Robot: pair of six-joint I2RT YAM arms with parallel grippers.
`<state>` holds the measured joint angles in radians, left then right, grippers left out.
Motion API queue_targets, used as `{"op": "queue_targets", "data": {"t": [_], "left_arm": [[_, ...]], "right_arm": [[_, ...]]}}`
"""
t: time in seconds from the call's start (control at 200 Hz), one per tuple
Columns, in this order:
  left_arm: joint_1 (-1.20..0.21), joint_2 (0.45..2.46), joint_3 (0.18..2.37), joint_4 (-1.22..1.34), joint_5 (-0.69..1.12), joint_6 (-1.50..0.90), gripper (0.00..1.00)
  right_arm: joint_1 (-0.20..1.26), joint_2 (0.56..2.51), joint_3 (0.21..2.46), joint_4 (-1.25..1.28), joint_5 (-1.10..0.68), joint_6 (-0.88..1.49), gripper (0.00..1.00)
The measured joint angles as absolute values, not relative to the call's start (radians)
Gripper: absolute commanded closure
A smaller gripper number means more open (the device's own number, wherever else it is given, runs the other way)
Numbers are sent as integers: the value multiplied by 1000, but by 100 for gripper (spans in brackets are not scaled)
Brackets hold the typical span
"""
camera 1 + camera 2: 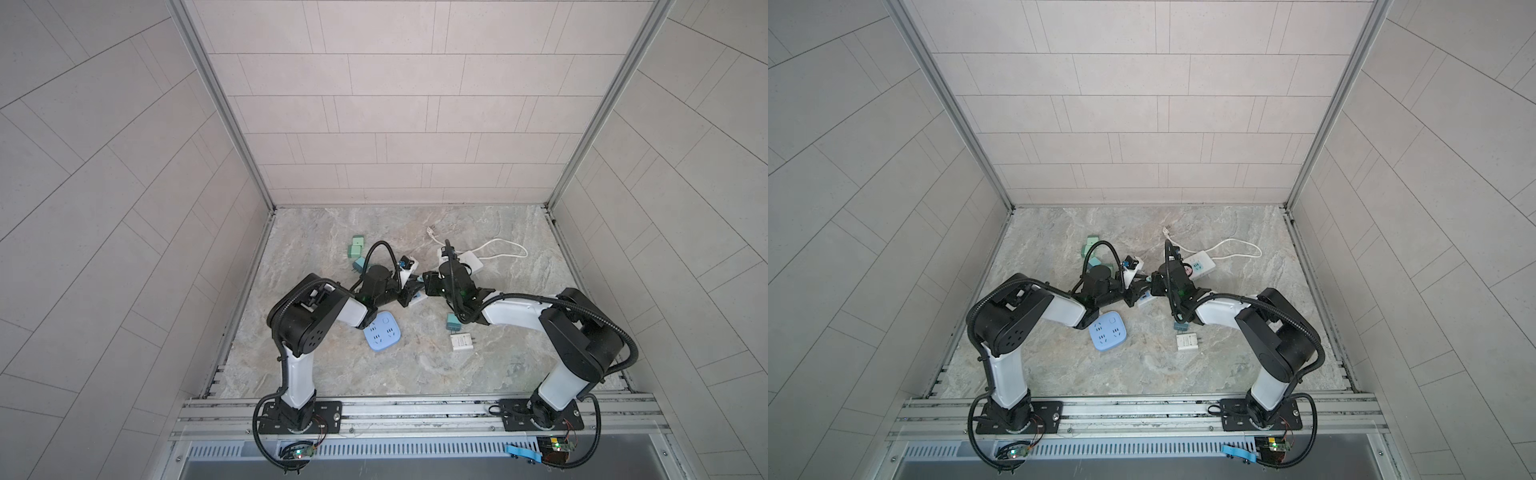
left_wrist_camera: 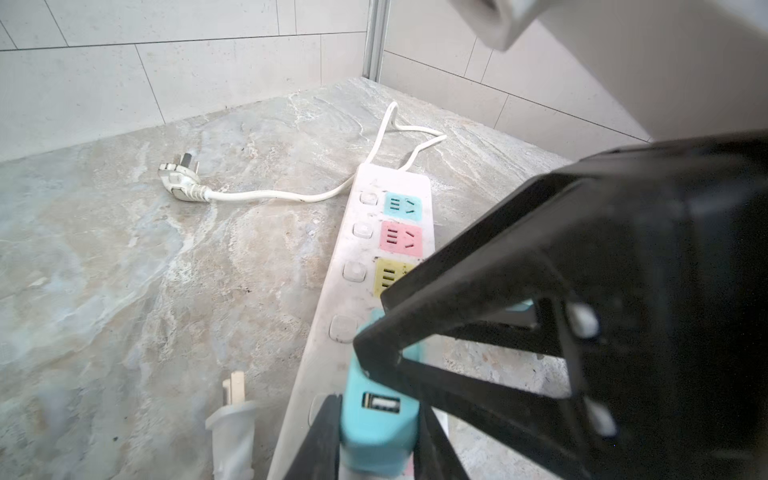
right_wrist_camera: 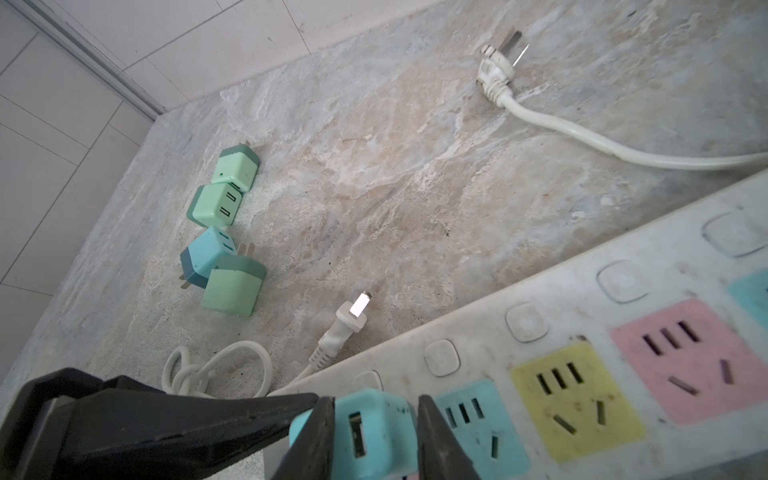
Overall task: Insert plugs into power strip
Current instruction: Insert the plug into the socket.
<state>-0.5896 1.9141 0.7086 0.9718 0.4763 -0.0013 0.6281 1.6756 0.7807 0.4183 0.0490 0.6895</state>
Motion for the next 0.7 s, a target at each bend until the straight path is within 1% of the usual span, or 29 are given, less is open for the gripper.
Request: {"op": "queue_targets", "data": {"t": [0.275, 0.55, 0.58, 0.635, 0.7], "left_arm": [[-596, 1957, 712, 1046, 476, -11, 100], [-603, 1990, 650, 1203, 458, -19, 100], [-603, 1990, 645, 1212, 458, -19, 96], [-604, 1990, 639, 1222, 457, -19, 83], [-605, 1990, 634, 1229, 454, -19, 65]], "right_arm": [[628, 1697, 723, 560, 73, 724, 70], [667, 1705, 677, 655, 127, 738, 71], [672, 1705, 676, 657, 133, 738, 71], [678, 1705, 674, 660, 142, 738, 71], [680, 1700, 673, 656, 148, 738, 69]]}}
